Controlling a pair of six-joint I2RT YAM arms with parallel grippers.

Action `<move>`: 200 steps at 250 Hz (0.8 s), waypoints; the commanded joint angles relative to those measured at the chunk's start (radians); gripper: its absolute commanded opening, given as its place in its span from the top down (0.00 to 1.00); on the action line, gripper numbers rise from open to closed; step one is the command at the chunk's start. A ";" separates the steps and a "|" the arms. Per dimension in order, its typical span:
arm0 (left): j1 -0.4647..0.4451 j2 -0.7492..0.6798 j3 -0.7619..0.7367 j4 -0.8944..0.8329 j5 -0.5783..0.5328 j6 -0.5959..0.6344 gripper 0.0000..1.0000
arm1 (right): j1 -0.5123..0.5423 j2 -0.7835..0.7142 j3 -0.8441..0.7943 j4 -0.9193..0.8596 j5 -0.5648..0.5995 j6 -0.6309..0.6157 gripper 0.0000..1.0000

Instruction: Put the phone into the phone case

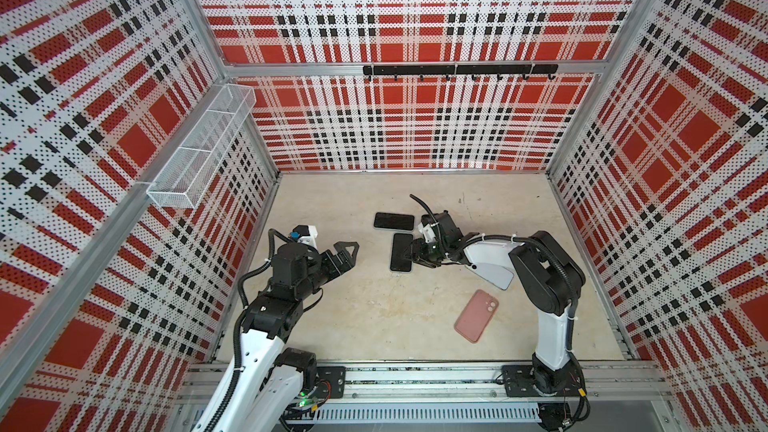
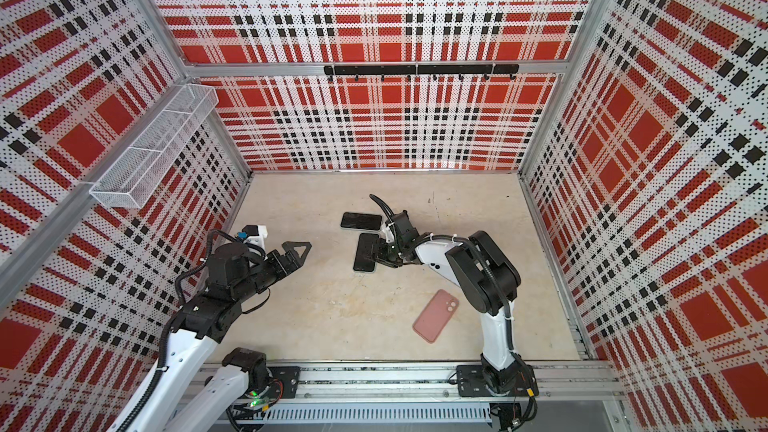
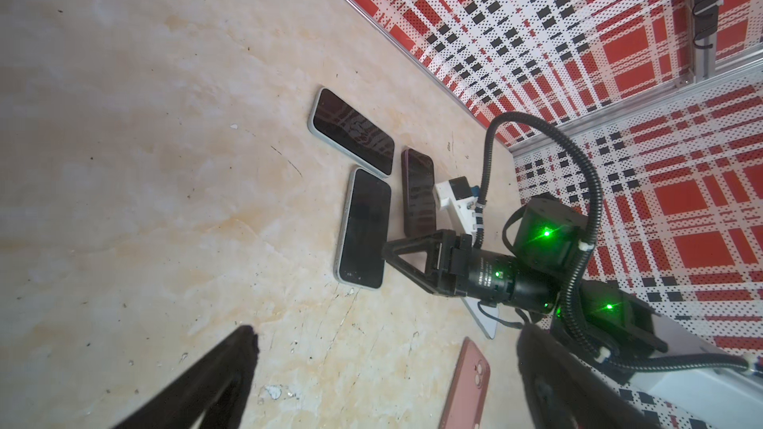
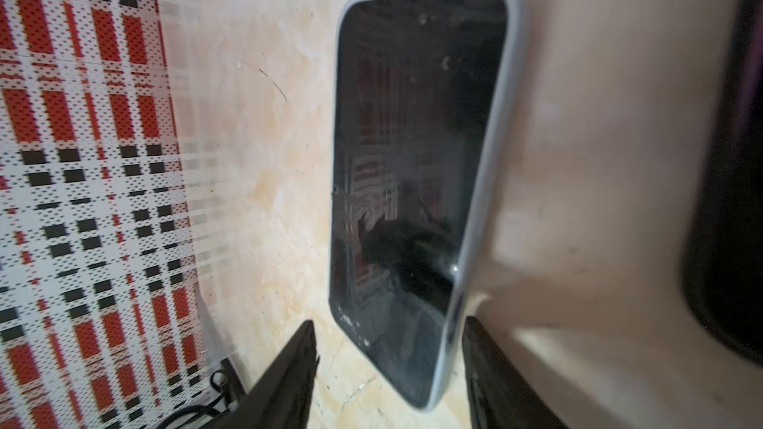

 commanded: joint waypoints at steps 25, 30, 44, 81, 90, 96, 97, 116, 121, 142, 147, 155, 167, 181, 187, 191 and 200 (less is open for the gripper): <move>0.008 -0.046 0.126 -0.119 -0.049 0.119 0.01 | 0.021 -0.235 0.000 -0.155 0.201 -0.149 0.39; 0.008 -0.050 0.134 -0.124 -0.040 0.130 0.01 | 0.021 -0.263 -0.003 -0.172 0.220 -0.160 0.39; 0.008 -0.063 0.147 -0.130 -0.009 0.144 0.01 | 0.022 -0.341 -0.011 -0.220 0.274 -0.194 0.39; -0.011 -0.111 0.143 -0.123 0.062 0.149 0.01 | 0.021 -0.566 -0.060 -0.358 0.432 -0.277 0.39; -0.025 -0.120 0.141 -0.122 0.061 0.149 0.02 | 0.020 -0.621 -0.075 -0.395 0.463 -0.294 0.39; -0.036 -0.126 0.139 -0.122 0.057 0.148 0.02 | 0.019 -0.655 -0.083 -0.421 0.483 -0.304 0.39; -0.038 -0.126 0.139 -0.122 0.056 0.148 0.03 | 0.019 -0.661 -0.085 -0.425 0.486 -0.305 0.38; -0.085 -0.135 0.131 -0.120 0.027 0.148 0.03 | 0.008 -0.758 -0.123 -0.501 0.530 -0.314 0.36; -0.091 -0.135 0.130 -0.118 0.018 0.148 0.03 | 0.001 -0.781 -0.133 -0.517 0.534 -0.313 0.34; -0.209 -0.126 0.128 -0.115 -0.055 0.163 0.02 | -0.035 -0.875 -0.202 -0.561 0.527 -0.312 0.26; -0.234 -0.120 0.128 -0.113 -0.078 0.169 0.01 | -0.045 -0.898 -0.219 -0.566 0.526 -0.310 0.24; -0.278 -0.107 0.131 -0.113 -0.116 0.179 0.01 | -0.059 -0.933 -0.251 -0.568 0.522 -0.298 0.23; -0.341 -0.080 0.137 -0.107 -0.163 0.194 0.01 | -0.086 -0.982 -0.301 -0.564 0.503 -0.274 0.21; -0.408 -0.028 0.153 -0.101 -0.206 0.203 0.00 | -0.120 -1.022 -0.355 -0.550 0.459 -0.241 0.20; -0.432 0.000 0.162 -0.099 -0.220 0.206 0.00 | -0.137 -1.035 -0.377 -0.544 0.442 -0.225 0.19; -0.447 0.021 0.169 -0.098 -0.226 0.211 0.00 | -0.147 -1.042 -0.390 -0.540 0.431 -0.214 0.19; -0.479 0.072 0.190 -0.096 -0.232 0.221 0.00 | -0.171 -1.054 -0.422 -0.531 0.404 -0.196 0.18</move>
